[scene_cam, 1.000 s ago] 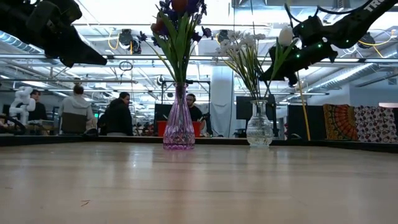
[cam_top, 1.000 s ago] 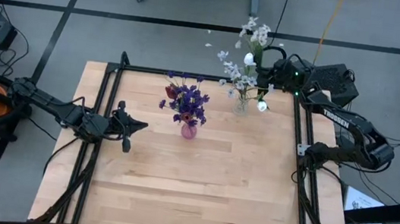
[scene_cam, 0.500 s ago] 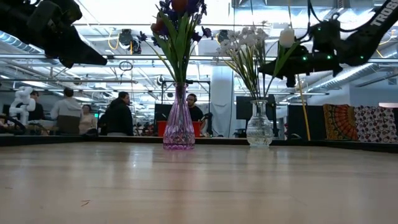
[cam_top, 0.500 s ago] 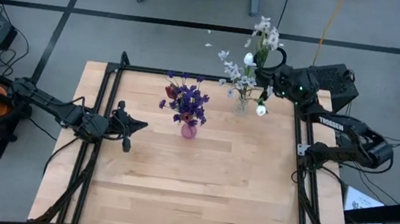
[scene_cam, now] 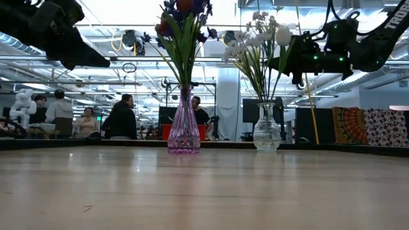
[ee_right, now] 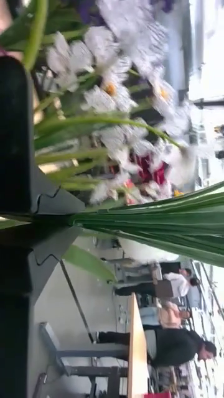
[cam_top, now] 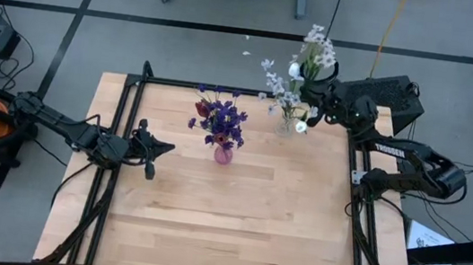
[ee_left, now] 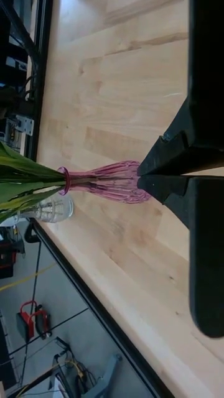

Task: Sort flowers into vase by color
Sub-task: Put the white flowers into the transparent vase

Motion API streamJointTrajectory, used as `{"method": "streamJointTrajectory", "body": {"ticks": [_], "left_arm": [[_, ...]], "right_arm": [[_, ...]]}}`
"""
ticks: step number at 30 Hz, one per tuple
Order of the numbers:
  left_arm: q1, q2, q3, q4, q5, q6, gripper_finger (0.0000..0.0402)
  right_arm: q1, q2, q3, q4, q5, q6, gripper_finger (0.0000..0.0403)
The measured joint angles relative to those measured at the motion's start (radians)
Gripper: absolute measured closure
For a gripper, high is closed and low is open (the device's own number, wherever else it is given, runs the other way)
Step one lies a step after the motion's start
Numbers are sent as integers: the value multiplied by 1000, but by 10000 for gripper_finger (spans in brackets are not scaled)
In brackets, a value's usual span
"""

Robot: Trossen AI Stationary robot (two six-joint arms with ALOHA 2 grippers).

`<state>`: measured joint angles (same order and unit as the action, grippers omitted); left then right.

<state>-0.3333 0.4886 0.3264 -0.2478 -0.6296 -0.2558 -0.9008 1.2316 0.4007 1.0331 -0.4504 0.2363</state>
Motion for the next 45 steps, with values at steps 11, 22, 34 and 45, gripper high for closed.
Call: {"method": "streamJointTrajectory", "body": {"ticks": [11,22,34,45], "left_arm": [[0,0,0,-4,0,0,398],[0,0,0,-4,0,0,398],[0,0,0,-5,0,0,398],[0,0,0,-15,0,0,398]], "right_arm": [[40,61,0,-85,5,-99,402],[40,173,0,-96,4,-108,371],[40,172,0,-116,5,-151,362],[38,24,0,-375,83,-247,301]]}}
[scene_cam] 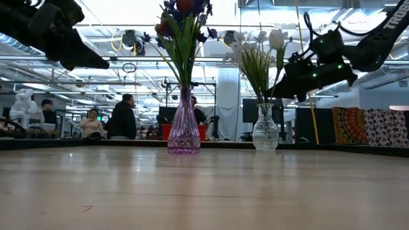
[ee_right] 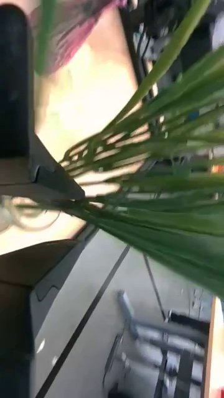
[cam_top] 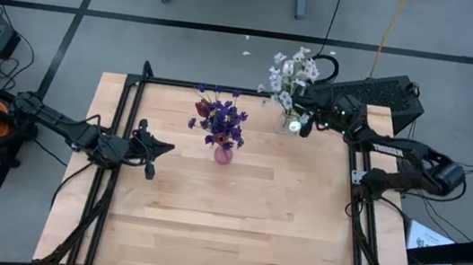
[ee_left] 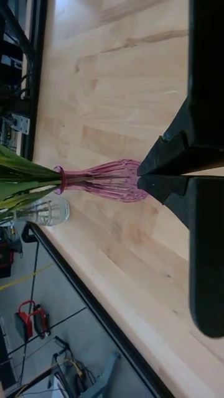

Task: Sort flowers into vase by color
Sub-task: Put the white flowers into the transparent vase, then return to Home Position

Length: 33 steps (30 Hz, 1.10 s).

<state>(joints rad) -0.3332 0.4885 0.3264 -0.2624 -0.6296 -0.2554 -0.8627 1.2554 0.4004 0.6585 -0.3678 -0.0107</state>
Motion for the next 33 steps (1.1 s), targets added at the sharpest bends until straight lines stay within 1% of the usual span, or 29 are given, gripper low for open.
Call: {"method": "streamJointTrajectory", "body": {"ticks": [4,10,12,14,21,23,25,29,30,33], "left_arm": [[0,0,0,-15,0,0,398],[0,0,0,-17,0,0,398],[0,0,0,-17,0,0,398],[0,0,0,-16,0,0,398],[0,0,0,-17,0,1,398],[0,0,0,-16,-1,1,398],[0,0,0,-16,-1,10,398],[0,0,0,-16,-2,33,398],[0,0,0,-16,-3,33,398],[0,0,0,-16,-4,34,398]], "right_arm": [[0,-79,0,-105,58,-7,288],[0,-202,0,-231,63,-28,285],[1,-252,0,-272,86,-28,285],[1,-306,0,-319,128,-29,285],[1,-506,0,-503,340,-26,286],[1,-560,0,-569,368,-12,295],[3,-612,0,-644,370,4,315],[36,-708,14,-837,369,50,385],[51,-729,27,-889,369,52,393],[114,-781,74,-1019,366,54,398]]}}
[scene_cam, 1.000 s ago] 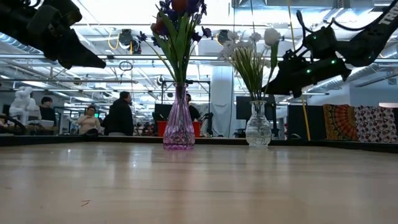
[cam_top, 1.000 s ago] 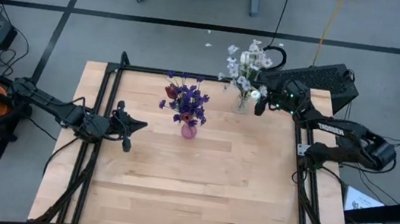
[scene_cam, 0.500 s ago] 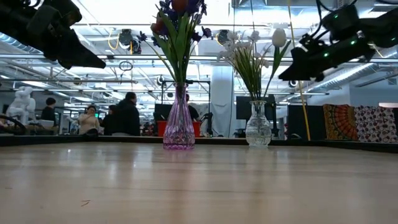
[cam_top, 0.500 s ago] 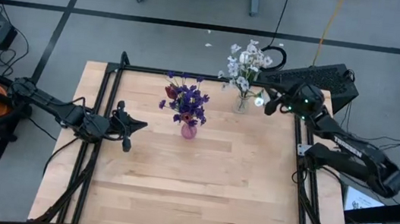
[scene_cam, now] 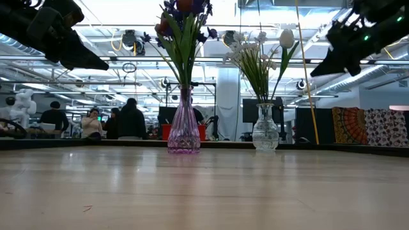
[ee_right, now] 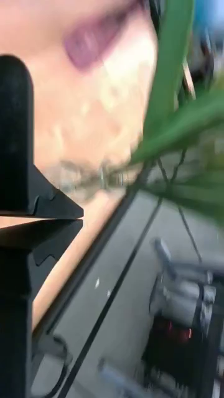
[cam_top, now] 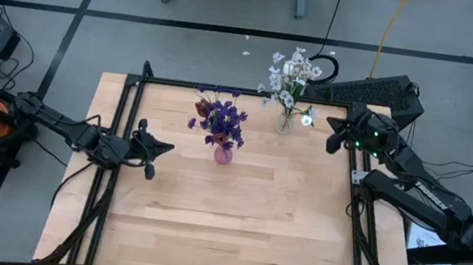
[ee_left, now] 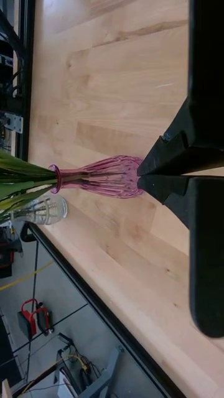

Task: Sort flowers into vase by color
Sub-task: Return to Home Position

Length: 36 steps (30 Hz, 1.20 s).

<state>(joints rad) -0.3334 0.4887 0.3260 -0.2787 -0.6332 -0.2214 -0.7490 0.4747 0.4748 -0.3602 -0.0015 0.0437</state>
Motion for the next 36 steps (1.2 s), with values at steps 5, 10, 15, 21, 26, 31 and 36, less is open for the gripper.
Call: {"method": "streamJointTrajectory", "body": {"ticks": [5,10,15,21,26,31,36], "left_arm": [[0,0,0,0,0,0,398],[0,0,0,0,0,1,398],[0,0,0,0,0,-6,398],[0,-2,0,11,-39,-8,398],[0,-28,0,9,52,27,398],[9,-71,0,14,196,102,398],[86,-81,-52,242,318,198,398]], "right_arm": [[162,-39,31,-30,-57,86,402],[362,22,25,5,52,129,402],[519,142,23,145,81,128,403],[605,230,23,222,83,161,403],[638,261,23,230,83,220,403],[643,278,23,232,84,254,403],[643,295,23,289,86,259,403]]}}
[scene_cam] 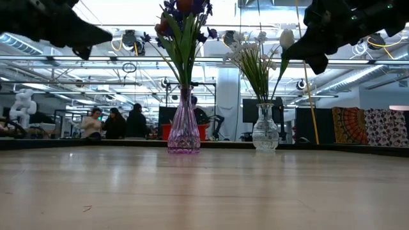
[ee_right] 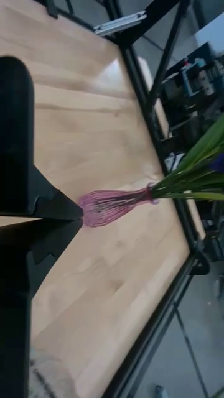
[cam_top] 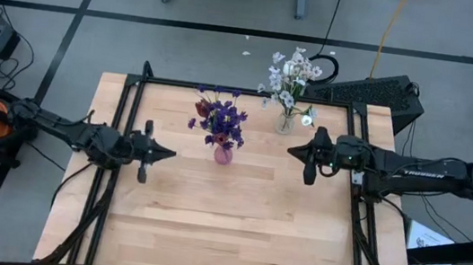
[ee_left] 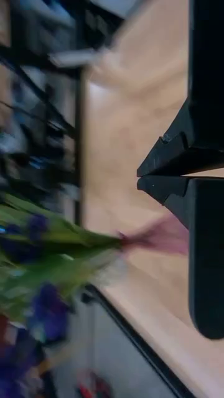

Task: Sort flowers into vase by color
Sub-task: Return to Home Position

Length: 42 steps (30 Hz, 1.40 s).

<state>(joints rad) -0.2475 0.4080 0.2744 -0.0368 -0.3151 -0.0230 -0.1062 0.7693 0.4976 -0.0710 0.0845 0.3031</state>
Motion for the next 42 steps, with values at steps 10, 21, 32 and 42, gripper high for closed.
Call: {"method": "streamJointTrajectory", "body": {"ticks": [10,21,32,42], "left_arm": [[142,-28,-158,188,225,-23,398],[211,-224,-164,23,233,3,398],[211,-405,-203,36,334,3,398],[211,-408,-267,98,341,-21,398]], "right_arm": [[0,16,-1,4,-1,4,403],[0,16,-1,-25,-3,52,403],[0,16,-1,-40,-8,97,403],[5,16,-1,-56,-10,122,403]]}}
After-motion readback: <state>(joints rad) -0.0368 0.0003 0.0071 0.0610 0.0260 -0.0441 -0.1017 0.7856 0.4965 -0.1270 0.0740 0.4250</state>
